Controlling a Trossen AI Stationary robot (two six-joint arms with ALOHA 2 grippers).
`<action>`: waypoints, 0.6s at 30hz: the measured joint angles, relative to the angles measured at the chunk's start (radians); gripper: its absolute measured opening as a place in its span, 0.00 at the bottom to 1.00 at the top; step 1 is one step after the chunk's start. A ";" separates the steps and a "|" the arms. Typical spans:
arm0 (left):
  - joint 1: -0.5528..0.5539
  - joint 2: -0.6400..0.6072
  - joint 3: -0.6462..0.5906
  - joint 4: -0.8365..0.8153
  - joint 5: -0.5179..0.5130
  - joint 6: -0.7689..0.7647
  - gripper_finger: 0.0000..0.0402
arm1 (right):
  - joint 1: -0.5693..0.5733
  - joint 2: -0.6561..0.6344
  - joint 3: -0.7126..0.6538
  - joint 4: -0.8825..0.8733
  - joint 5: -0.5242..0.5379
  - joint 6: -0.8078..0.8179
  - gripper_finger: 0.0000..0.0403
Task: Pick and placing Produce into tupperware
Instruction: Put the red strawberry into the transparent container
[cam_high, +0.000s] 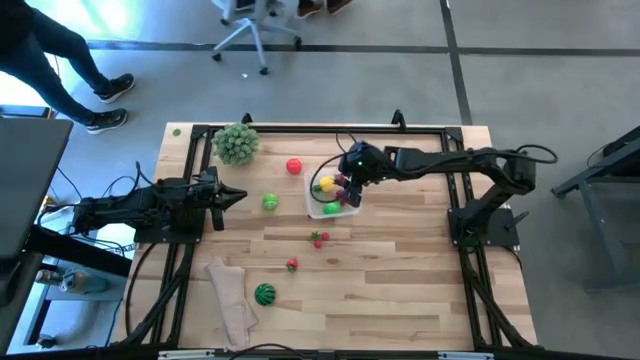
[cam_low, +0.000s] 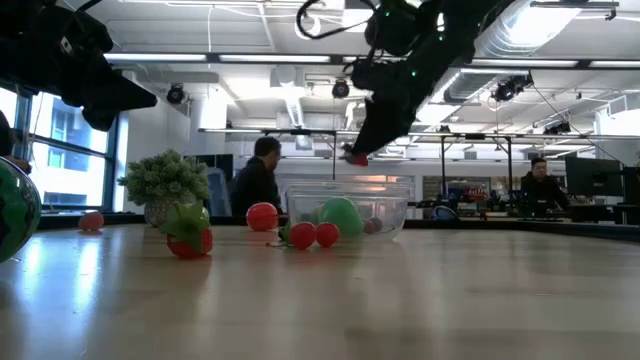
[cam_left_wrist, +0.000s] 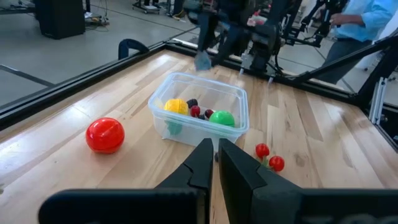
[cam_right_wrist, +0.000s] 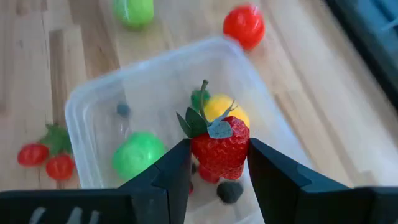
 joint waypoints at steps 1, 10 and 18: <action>0.000 0.000 0.000 0.001 0.000 0.000 0.04 | 0.005 0.013 -0.001 0.004 -0.005 0.000 0.35; 0.000 0.000 0.000 0.000 0.000 0.000 0.04 | 0.019 0.138 -0.002 0.029 -0.008 -0.018 0.35; 0.000 0.000 0.000 0.000 0.000 0.000 0.04 | 0.019 0.150 -0.001 0.017 -0.011 -0.002 0.35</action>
